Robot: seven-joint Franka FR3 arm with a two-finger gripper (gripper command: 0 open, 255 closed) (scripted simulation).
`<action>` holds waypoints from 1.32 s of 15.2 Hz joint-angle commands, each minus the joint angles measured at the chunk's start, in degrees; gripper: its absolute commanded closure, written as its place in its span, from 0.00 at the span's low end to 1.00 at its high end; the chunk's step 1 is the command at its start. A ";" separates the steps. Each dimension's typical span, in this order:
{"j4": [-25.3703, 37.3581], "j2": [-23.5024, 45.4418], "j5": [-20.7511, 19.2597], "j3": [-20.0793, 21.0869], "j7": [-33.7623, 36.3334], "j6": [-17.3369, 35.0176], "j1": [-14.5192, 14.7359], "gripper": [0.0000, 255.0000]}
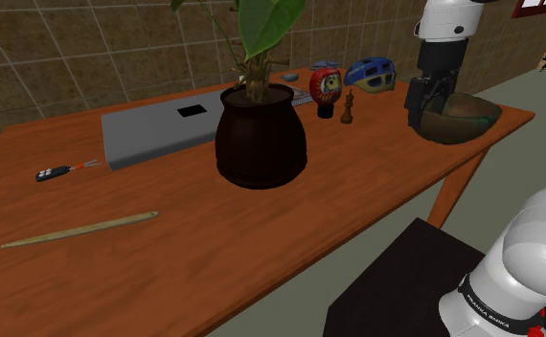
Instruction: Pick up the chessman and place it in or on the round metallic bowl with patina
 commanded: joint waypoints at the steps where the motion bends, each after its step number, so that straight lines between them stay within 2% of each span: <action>1: 0.00 0.00 0.00 0.00 0.00 0.00 0.00 0.00; 9: 8.22 13.41 -0.70 -1.89 -3.60 11.28 1.30 0.00; 17: 20.31 27.02 0.08 -3.39 -7.43 18.85 2.51 0.00; 20: 19.49 27.71 0.14 -3.50 -7.62 20.67 2.53 0.00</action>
